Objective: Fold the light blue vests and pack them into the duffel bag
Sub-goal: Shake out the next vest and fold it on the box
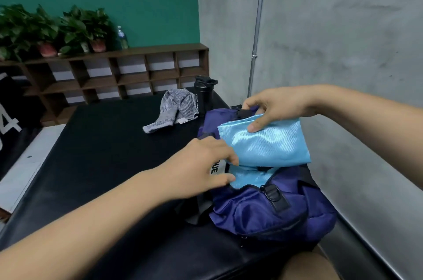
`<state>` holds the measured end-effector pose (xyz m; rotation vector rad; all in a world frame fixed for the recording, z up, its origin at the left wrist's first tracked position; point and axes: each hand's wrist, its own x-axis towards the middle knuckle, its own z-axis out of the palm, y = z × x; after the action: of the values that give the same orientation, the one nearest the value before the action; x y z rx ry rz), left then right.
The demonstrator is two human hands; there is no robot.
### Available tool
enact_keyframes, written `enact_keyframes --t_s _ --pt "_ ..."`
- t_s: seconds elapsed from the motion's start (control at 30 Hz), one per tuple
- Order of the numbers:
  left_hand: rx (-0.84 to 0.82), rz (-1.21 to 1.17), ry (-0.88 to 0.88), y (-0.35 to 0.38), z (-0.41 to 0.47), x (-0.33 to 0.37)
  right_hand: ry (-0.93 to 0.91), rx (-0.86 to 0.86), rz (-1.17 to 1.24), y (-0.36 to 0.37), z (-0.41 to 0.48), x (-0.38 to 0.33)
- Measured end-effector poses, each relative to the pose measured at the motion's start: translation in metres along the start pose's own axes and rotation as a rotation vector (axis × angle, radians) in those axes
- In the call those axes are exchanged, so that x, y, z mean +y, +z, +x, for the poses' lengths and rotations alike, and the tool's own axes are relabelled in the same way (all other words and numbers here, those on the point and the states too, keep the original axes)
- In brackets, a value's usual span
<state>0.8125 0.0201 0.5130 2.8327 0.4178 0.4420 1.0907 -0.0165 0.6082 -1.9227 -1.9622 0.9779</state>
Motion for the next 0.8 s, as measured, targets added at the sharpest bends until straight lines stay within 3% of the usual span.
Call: enact_keyframes --t_s 0.17,0.27,0.57,0.8 --pt "-0.117 0.219 0.115 0.007 -0.003 -0.002 0.067 -0.076 -0.025 -0.01 0.003 0.015" --pt "-0.086 0.305 0.153 -0.002 -0.009 -0.006 0.077 -0.105 -0.071 -0.004 0.01 0.017" --pt "-0.012 0.286 0.13 -0.028 -0.009 -0.002 0.003 -0.326 0.081 0.053 0.044 0.004" --pt "-0.157 0.234 0.011 -0.007 0.023 0.015 0.049 -0.193 -0.187 0.072 0.042 0.022"
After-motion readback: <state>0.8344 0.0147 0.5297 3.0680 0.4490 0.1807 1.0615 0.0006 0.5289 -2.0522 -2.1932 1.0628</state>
